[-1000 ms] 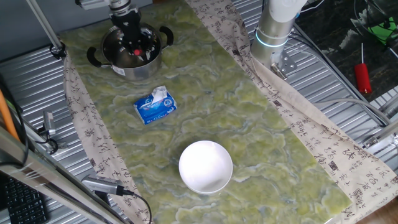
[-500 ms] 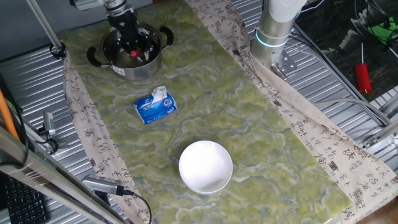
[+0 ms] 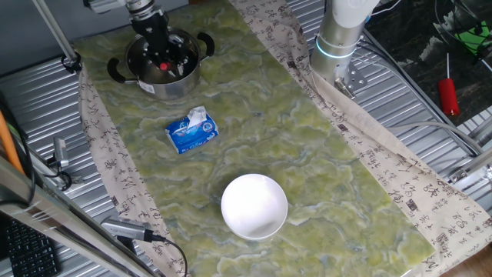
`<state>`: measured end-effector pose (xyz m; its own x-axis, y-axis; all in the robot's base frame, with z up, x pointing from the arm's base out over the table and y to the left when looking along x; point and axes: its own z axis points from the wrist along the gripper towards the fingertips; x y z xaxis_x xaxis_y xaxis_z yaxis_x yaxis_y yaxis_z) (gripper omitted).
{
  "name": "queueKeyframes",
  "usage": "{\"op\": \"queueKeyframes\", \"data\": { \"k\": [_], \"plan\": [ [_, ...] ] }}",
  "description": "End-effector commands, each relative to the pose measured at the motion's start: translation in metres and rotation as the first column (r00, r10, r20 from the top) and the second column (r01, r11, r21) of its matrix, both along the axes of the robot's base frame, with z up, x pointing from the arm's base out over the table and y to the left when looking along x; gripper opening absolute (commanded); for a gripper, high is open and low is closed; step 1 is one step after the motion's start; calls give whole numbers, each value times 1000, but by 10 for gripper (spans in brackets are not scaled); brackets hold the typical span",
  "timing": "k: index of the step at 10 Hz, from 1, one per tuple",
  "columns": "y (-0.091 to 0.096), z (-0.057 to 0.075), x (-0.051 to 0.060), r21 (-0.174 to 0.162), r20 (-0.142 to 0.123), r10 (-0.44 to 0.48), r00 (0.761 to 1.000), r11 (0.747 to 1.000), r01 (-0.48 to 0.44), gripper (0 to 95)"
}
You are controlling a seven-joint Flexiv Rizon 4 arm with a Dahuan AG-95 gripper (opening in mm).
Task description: Scoop water with a large spoon from one bowl to another
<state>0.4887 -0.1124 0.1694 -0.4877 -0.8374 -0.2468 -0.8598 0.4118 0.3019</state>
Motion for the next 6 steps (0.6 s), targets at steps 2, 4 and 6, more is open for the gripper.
{"op": "queueKeyframes", "data": {
  "k": [2,4,6],
  "plan": [
    [2,1,1,-11,34,89,995,996,-89,0],
    [4,3,4,-24,54,153,987,988,-152,0],
    [7,2,5,-49,71,237,969,971,-234,0]
  ]
}}
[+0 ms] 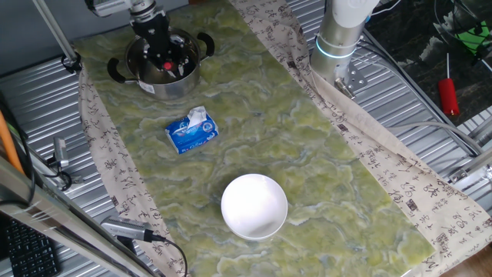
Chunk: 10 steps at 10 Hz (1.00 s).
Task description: Scoop water with a large spoon from one bowl to another
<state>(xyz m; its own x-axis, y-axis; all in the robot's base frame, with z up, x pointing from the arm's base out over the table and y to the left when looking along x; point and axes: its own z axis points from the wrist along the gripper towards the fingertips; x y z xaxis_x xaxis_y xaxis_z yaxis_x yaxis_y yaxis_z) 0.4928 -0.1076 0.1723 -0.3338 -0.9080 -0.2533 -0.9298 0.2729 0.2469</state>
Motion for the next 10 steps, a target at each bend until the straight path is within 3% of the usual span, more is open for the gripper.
{"op": "queueKeyframes", "data": {
  "k": [1,3,6,7,10],
  "plan": [
    [5,-1,1,-47,35,125,992,991,-123,0],
    [7,-2,1,-64,54,177,983,983,-174,0],
    [10,0,4,-62,86,237,968,971,-232,0],
    [10,1,4,-73,107,274,956,961,-268,0],
    [9,-3,5,-46,136,284,949,959,-281,0]
  ]
}}
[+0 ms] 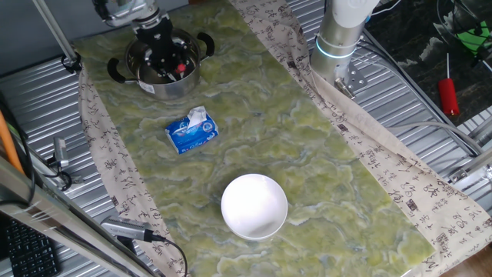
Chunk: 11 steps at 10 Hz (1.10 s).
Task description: Scoop water with a large spoon from one bowl to another
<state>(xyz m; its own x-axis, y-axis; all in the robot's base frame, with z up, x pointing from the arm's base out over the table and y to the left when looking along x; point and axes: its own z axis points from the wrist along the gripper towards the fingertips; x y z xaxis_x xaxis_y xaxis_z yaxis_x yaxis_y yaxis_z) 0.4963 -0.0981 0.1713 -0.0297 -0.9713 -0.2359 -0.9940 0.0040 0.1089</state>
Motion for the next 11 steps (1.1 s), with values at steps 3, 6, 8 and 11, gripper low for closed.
{"op": "queueKeyframes", "data": {
  "k": [3,6,8,11],
  "plan": [
    [-4,-12,4,32,7,4,1000,999,-5,0],
    [-4,-15,5,35,6,-4,1000,999,4,0],
    [-6,-19,6,58,3,-20,1000,998,20,0],
    [-7,-23,6,83,-20,-44,999,996,45,0]
  ]
}}
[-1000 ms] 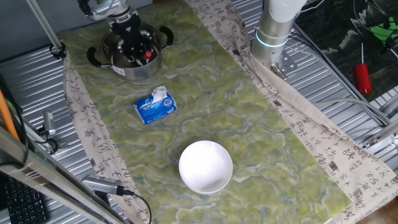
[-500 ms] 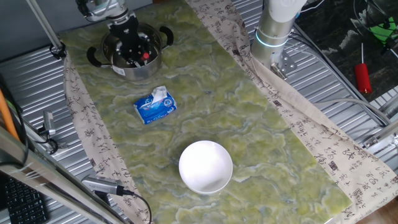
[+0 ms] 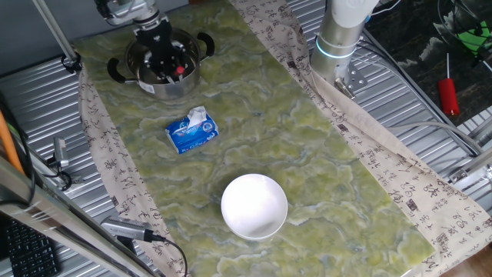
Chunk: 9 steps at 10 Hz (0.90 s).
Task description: Scoop water with a large spoon from one bowl to another
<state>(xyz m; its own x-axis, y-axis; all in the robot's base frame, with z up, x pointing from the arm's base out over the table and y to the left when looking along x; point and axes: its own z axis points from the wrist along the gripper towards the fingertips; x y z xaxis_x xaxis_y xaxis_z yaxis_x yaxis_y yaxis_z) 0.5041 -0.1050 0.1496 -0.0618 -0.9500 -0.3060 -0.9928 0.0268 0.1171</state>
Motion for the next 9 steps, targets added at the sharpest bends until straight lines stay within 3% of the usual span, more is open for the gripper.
{"op": "queueKeyframes", "data": {
  "k": [1,9],
  "plan": [
    [0,-2,-1,12,-23,-23,999,1000,23,0],
    [-1,-6,0,15,-116,-62,991,998,64,0]
  ]
}}
